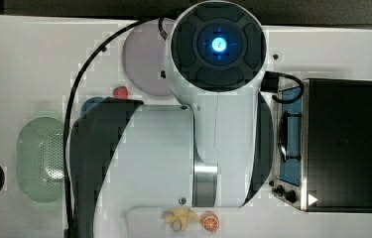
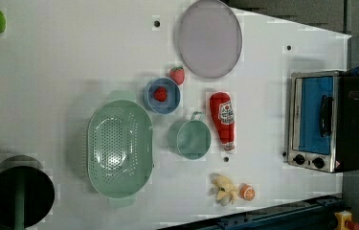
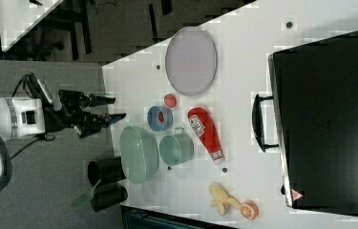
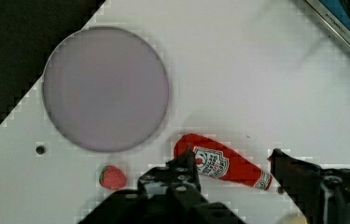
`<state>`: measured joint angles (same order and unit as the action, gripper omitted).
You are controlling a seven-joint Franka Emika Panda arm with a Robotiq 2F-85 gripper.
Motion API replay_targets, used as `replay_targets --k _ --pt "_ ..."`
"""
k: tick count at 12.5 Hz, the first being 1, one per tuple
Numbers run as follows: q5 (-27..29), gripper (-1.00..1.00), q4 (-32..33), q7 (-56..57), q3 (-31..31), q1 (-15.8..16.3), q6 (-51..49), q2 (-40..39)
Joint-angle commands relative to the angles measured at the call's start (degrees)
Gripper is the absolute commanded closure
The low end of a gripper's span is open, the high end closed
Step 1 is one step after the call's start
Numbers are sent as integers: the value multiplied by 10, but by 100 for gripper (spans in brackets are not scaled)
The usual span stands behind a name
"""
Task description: Pick Ketchup from the table and place it in strainer.
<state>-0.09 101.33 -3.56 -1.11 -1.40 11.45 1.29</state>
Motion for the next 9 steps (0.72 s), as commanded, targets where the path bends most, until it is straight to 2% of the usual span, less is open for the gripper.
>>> replay_targets --k 1,3,6,9 --pt "16 -59 76 42 -36 -61 -82 123" --pt "16 -99 86 43 -36 -61 -81 121" --pt "17 -100 113 90 -46 -58 -61 102" --pt "17 -100 146 220 -63 -57 3 65"
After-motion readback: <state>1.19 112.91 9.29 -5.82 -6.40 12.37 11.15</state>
